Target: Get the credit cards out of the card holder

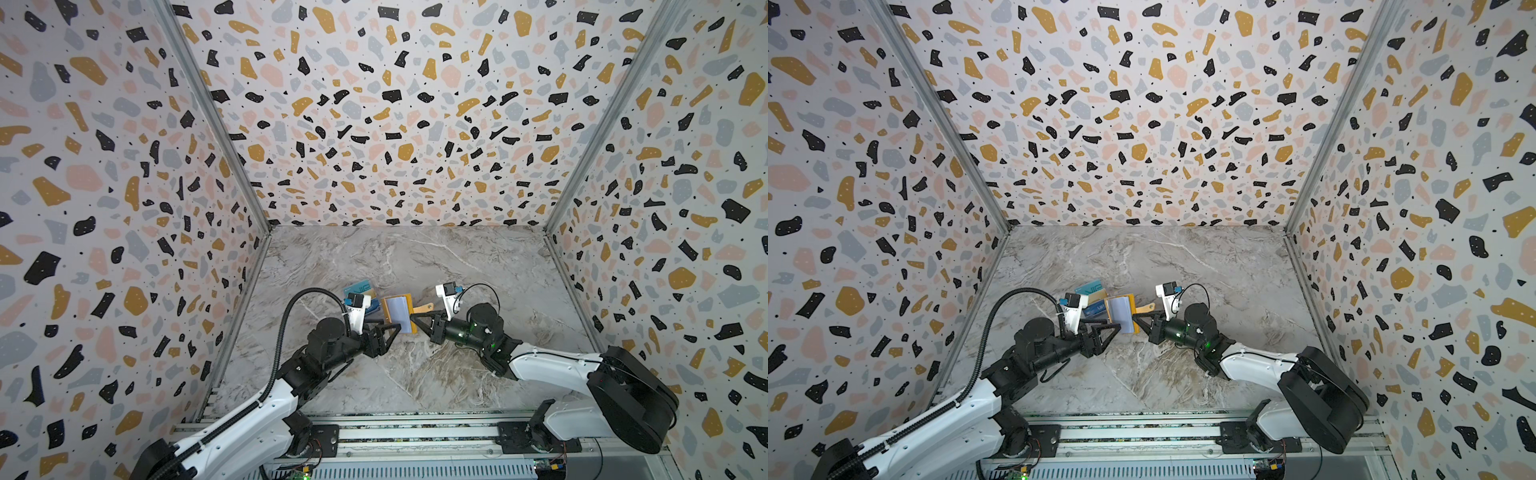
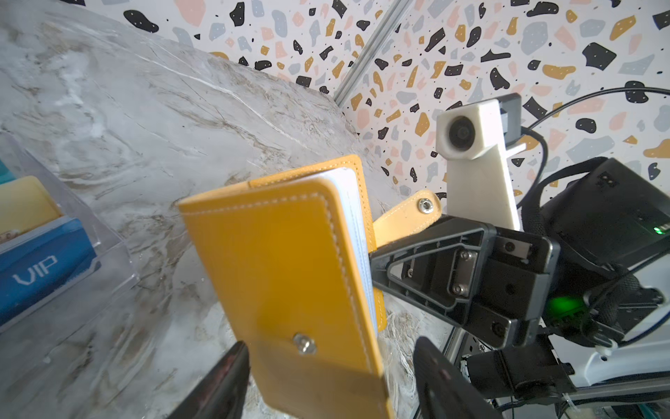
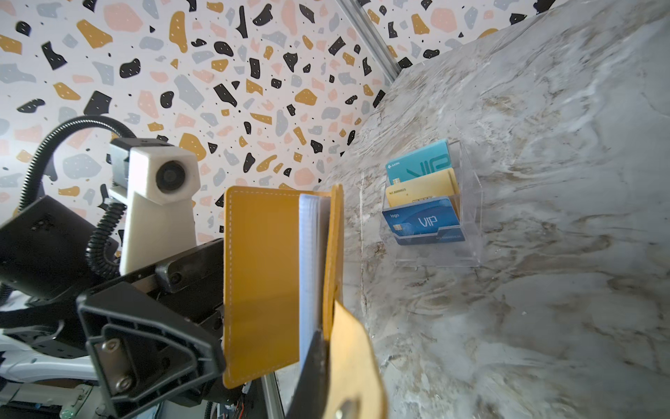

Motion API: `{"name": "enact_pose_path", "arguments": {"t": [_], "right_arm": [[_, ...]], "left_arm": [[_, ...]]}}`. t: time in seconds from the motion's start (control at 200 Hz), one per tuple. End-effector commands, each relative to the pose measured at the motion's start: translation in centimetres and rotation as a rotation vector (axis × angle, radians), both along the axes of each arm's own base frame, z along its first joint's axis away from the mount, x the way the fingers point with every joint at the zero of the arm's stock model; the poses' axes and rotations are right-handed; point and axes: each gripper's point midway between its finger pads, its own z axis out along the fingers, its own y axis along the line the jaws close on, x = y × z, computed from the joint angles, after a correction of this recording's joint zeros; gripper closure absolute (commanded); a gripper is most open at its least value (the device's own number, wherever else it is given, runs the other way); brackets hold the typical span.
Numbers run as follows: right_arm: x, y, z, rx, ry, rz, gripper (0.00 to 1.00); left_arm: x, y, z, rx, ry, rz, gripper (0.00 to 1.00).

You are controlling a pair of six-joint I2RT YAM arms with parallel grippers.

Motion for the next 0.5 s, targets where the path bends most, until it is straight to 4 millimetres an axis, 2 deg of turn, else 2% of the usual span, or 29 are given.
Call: {"name": "enact_pose_path", "arguments": {"t": [0.0,0.13,0.29,0.496], "right_arm": [[0.5,0.1,2.0,-0.018,-0.073,-0.029,1.0],[0.5,-0.2,1.6,-0.05,-0.071,-0.045,1.0],[0.6,-0.9,0.3,-0.132,-0.045,-0.083,1.0],[0.2,-1.6,-1.6,-0.222,0.021,-0.088,1.0]], "left_arm": [[0.9,-0.1,1.5,-0.011,-0.038,0.029,0.34],[1.5,0.2,0.4,0.021,-0.003,0.066,0.5],[1.4,0.4,-1.0,0.031,0.029,0.074,0.69],[0.5,0.0,-3.9,0.047,0.068,0.025,0.83]]}}
